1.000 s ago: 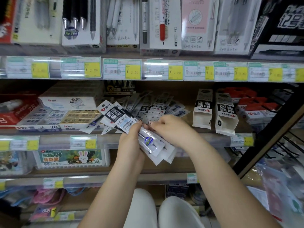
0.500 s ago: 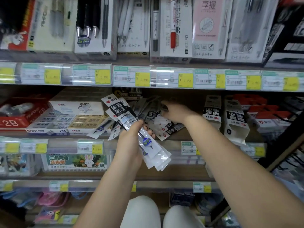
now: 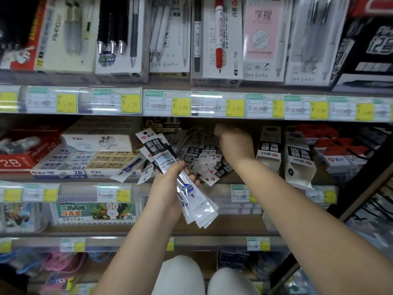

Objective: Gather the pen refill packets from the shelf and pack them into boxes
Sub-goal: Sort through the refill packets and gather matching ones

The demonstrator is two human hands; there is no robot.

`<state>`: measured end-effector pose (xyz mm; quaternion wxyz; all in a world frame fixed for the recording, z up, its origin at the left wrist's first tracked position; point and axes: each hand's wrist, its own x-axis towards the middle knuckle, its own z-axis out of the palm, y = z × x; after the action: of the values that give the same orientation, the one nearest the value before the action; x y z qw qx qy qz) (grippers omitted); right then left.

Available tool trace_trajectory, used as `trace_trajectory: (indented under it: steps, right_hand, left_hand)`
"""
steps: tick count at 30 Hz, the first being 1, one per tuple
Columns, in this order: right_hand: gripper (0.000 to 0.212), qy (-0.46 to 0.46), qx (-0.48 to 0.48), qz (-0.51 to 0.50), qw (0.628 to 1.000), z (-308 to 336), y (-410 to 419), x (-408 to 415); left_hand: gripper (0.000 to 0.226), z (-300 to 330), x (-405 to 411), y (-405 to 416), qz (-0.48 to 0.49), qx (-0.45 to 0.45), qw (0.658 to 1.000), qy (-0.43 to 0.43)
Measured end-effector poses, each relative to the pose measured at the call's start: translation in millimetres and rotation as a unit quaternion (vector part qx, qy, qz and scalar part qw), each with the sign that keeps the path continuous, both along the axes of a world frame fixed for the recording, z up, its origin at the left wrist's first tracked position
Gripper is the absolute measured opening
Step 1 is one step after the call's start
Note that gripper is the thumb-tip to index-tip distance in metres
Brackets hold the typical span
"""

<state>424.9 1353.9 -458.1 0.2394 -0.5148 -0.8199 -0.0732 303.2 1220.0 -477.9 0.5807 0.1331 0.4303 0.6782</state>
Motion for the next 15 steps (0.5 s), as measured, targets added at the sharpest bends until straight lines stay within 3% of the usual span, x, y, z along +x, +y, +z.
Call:
trace_trajectory:
  steps: [3, 5, 7, 9, 12, 14, 15]
  right_hand:
    - [0.021, 0.217, -0.030, -0.043, 0.975, 9, -10, 9]
    - [0.023, 0.398, -0.045, -0.033, 0.916, 12, -17, 14]
    - [0.034, 0.566, -0.075, 0.006, 0.821, 13, -25, 21]
    - [0.035, 0.701, -0.139, 0.056, 0.697, 14, -33, 28]
    - [0.038, 0.801, -0.219, 0.107, 0.546, 19, -39, 41]
    - [0.043, 0.822, -0.269, 0.133, 0.483, 18, -40, 48]
    - [0.048, 0.818, -0.296, 0.143, 0.471, 17, -40, 50]
  left_hand:
    - [0.016, -1, -2, -3, -0.011, 0.001, 1.000, 0.011]
    - [0.012, -1, -4, -6, -0.025, 0.011, 1.000, 0.012]
    - [0.012, -2, -7, -8, -0.038, 0.019, 0.999, 0.003]
    - [0.014, -3, -8, -12, -0.054, 0.030, 0.998, -0.009]
    - [0.012, -8, -13, -11, -0.072, 0.047, 0.996, -0.028]
    - [0.010, -11, -16, -13, -0.088, 0.056, 0.993, -0.056]
    - [0.009, -10, -16, -15, -0.106, 0.057, 0.990, -0.068]
